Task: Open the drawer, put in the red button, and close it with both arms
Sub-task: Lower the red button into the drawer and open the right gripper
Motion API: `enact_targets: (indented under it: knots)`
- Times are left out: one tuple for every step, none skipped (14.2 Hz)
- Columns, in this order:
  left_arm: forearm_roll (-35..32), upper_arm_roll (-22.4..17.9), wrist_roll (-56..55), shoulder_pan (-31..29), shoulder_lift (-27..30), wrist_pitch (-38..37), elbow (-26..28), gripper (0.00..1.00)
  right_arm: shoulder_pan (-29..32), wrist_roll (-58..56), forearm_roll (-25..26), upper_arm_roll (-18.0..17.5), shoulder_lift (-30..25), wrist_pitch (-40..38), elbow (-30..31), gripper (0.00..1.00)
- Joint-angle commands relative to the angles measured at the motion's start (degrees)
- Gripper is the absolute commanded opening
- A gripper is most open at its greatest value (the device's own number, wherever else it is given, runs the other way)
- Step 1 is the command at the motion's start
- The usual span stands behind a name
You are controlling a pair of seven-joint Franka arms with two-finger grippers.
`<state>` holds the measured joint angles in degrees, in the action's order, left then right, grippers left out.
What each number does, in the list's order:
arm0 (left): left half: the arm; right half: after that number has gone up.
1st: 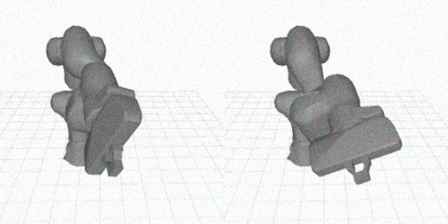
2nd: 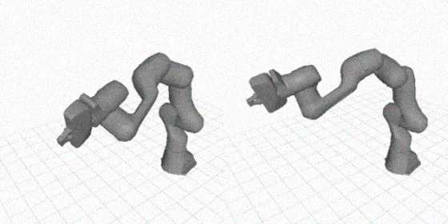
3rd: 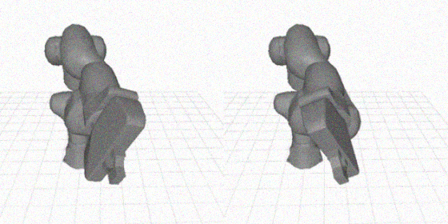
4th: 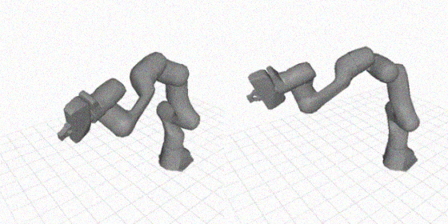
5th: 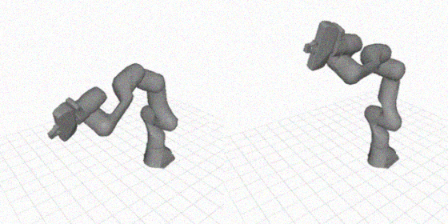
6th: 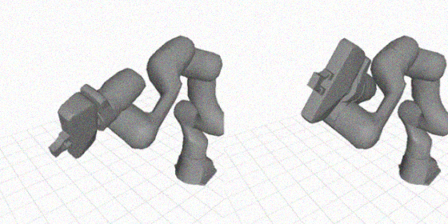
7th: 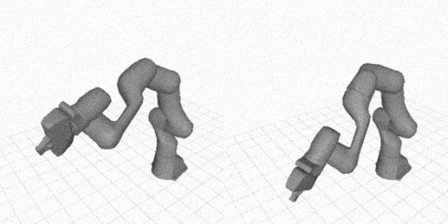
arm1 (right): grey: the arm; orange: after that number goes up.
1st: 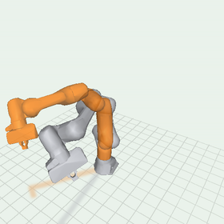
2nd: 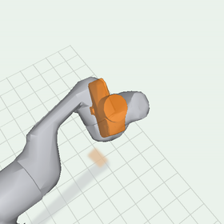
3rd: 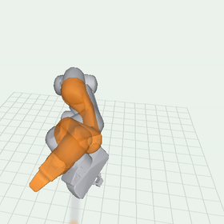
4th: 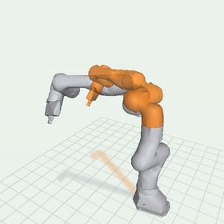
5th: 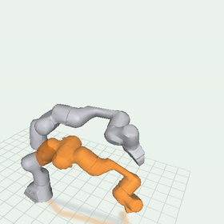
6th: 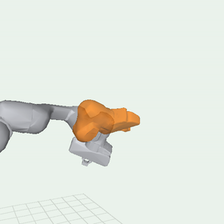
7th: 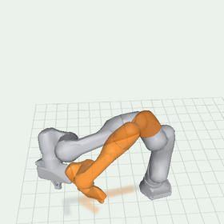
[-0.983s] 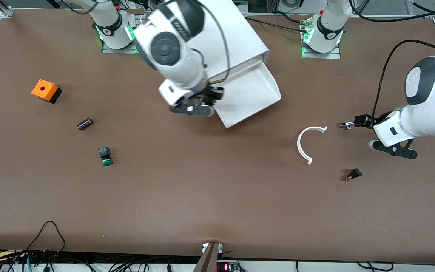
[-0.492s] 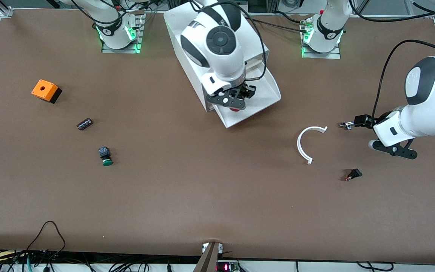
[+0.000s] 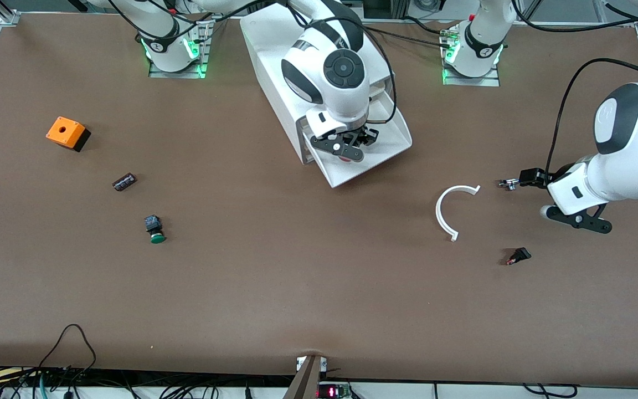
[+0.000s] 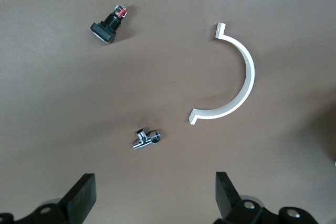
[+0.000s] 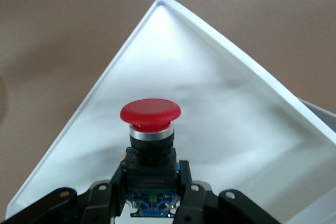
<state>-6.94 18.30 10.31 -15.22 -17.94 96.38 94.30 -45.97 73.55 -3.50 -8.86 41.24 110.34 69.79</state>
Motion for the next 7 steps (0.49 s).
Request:
enact_targets:
  knots:
    - [0.00, 0.42, 0.41, -0.16, -0.51, -1.20, -1.48, 1.00, -0.70, 3.17, 0.51, 0.42, 0.07, -0.21, 0.44, 0.21]
    - [0.00, 0.25, 0.85, -0.25, -0.51, -1.20, -1.57, 1.00, -0.79, 3.26, 0.59, 0.51, 0.07, -0.21, 0.44, 0.82]
    - [0.00, 0.16, 0.86, -0.25, -0.51, -1.20, -1.57, 1.00, -0.61, 2.91, 0.68, 0.51, 0.07, -0.21, 0.44, 1.00]
    - [0.00, 0.16, 0.60, -0.16, -0.51, -1.20, -1.57, 1.00, -0.09, 2.56, 0.68, 0.69, -0.11, -0.21, -0.08, 1.00]
    - [0.00, 0.16, 0.33, -0.08, -0.51, -1.20, -1.57, 1.00, 0.35, 1.86, 0.68, 1.64, -0.72, -0.73, -0.26, 1.00]
    - [0.00, 0.24, 0.24, -0.08, -0.51, -1.20, -1.57, 1.00, 0.62, 1.59, 0.68, 2.79, -1.24, -0.91, -0.61, 1.00]
    - [0.08, 0.25, 0.24, -0.08, -0.60, -1.20, -1.48, 1.00, 0.79, 1.16, 0.68, 3.75, -1.69, -1.43, -1.84, 1.00]
